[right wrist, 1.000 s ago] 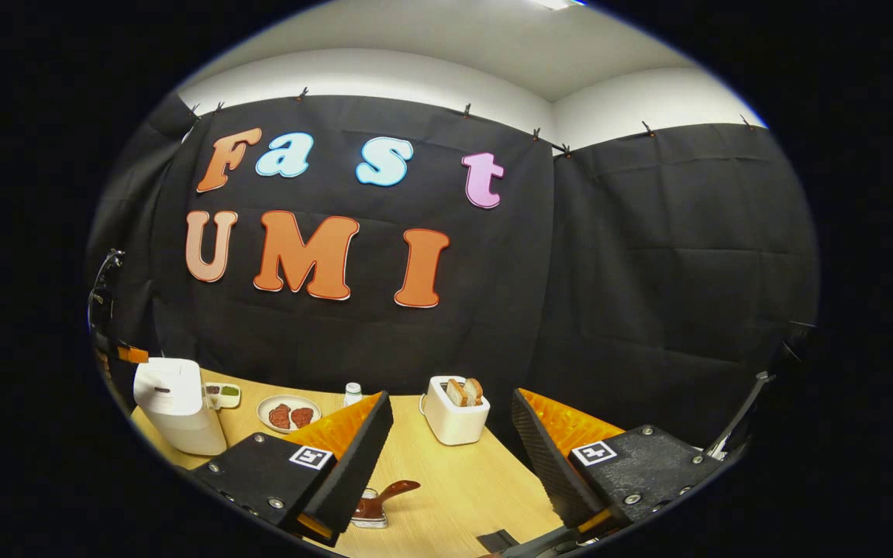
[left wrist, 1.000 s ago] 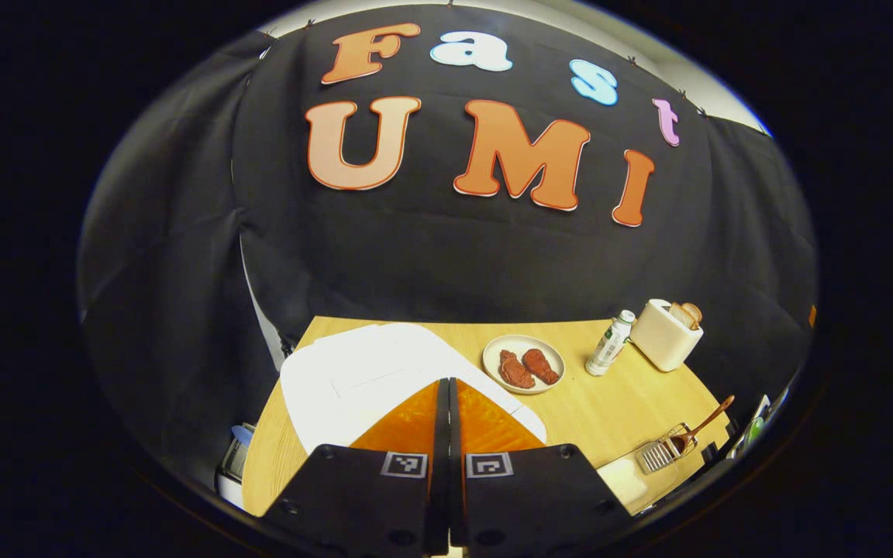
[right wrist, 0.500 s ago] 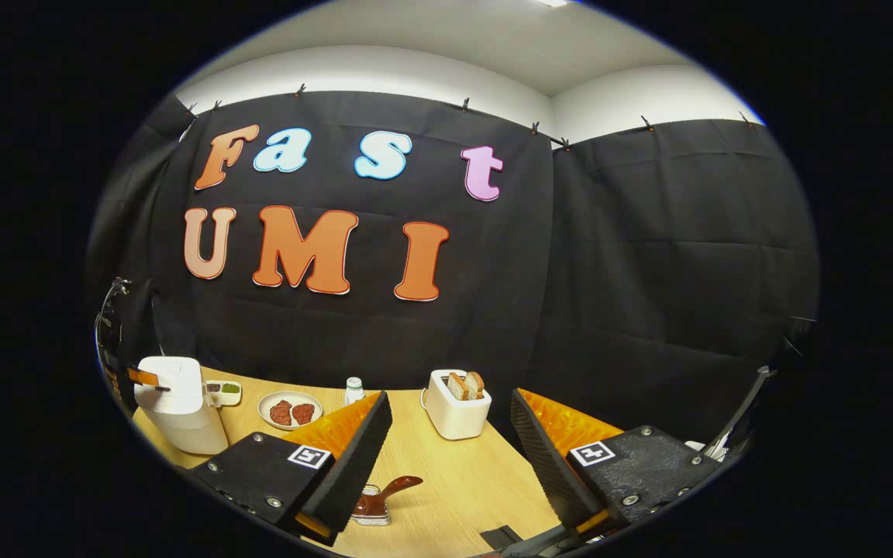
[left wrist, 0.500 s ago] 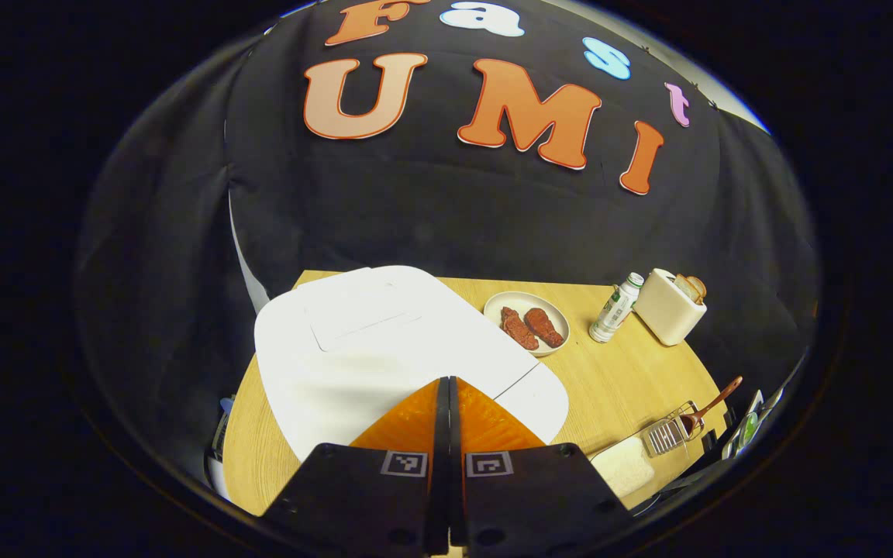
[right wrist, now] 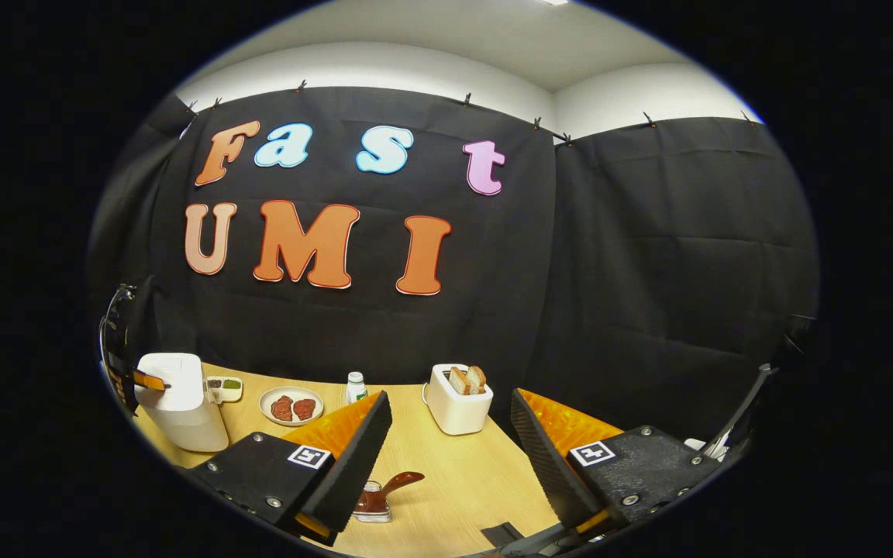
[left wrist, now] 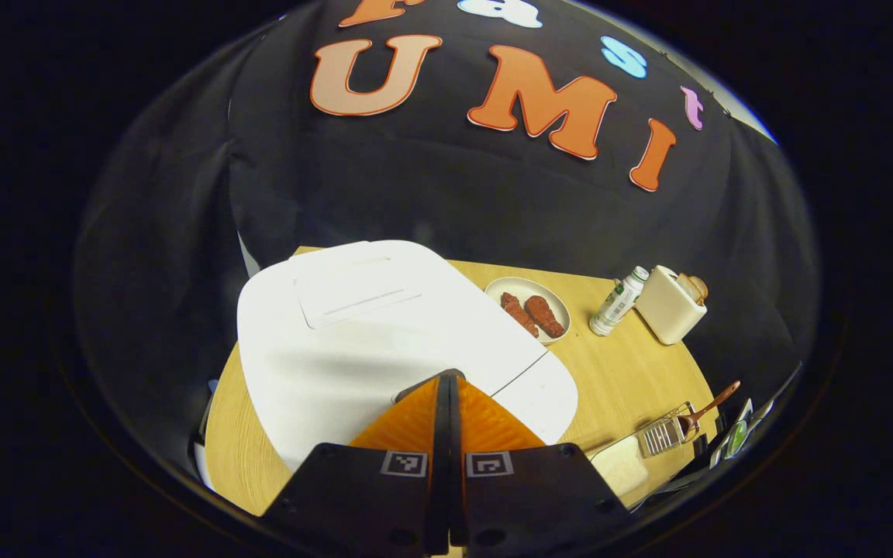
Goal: Close the left gripper, press the button to open the rice cooker; take a wooden spoon from the chopstick holder with the right hand, scoop a spoonful of rice and pour it into the rice cooker, then put the wooden spoon back into the chopstick holder.
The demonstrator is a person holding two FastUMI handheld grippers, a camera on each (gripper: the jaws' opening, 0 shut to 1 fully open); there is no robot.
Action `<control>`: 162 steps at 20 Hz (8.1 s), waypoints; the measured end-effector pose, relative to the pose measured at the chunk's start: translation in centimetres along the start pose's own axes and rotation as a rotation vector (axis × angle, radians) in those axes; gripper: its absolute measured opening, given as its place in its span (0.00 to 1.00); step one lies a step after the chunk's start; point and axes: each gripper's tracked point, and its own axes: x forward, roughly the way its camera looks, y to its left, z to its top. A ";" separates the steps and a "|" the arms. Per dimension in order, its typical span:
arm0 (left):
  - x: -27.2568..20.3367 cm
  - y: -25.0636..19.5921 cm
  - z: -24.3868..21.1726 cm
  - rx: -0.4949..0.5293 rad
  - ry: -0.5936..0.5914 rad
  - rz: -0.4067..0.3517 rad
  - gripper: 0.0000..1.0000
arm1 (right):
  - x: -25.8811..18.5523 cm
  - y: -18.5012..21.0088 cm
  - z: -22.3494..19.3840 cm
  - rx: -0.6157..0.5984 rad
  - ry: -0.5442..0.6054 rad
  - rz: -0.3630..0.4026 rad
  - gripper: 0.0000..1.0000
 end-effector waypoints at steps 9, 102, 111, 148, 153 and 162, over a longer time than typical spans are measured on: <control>-0.5 0.5 1.7 -0.016 -0.042 0.034 0.05 | -0.2 0.1 0.0 0.010 0.007 0.021 0.96; -28.0 3.4 13.0 0.058 -0.686 0.278 1.00 | 0.9 22.8 -10.6 0.074 0.133 0.490 0.02; -27.5 5.6 12.3 0.046 -0.656 0.277 0.97 | 0.5 26.1 -18.0 -0.095 0.251 0.496 0.02; -26.2 5.4 11.4 0.054 -0.616 0.274 1.00 | 0.2 27.7 -26.5 0.876 0.667 0.395 0.02; -26.8 5.1 11.4 0.059 -0.624 0.281 1.00 | 0.7 26.3 -25.4 0.947 0.639 0.394 0.02; -27.7 4.8 11.8 0.055 -0.649 0.292 1.00 | 1.9 23.8 -20.6 1.049 0.576 0.390 0.02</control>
